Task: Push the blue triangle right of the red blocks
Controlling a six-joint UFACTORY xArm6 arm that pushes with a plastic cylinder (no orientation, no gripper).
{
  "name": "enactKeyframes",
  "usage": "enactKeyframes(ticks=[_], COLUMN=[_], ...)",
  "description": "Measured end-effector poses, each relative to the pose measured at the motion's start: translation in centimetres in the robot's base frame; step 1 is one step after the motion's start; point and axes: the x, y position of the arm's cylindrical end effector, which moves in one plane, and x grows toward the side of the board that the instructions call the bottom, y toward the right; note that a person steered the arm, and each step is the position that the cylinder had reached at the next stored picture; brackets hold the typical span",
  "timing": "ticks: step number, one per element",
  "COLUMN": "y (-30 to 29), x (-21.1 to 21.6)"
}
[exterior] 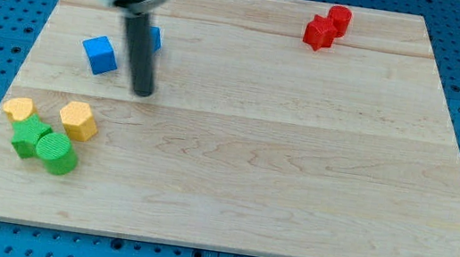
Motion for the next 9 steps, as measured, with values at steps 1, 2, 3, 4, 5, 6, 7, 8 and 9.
enactKeyframes(ticks=[1, 2, 3, 4, 5, 6, 7, 8, 9], y=[-8.0, -10.9, -9.8, -7.6, -4.3, -1.3, 0.3, 5.3, 10.6], x=[0.8, -1.4, -4.1, -6.0, -8.1, -10.2, -11.7, -12.0, -12.0])
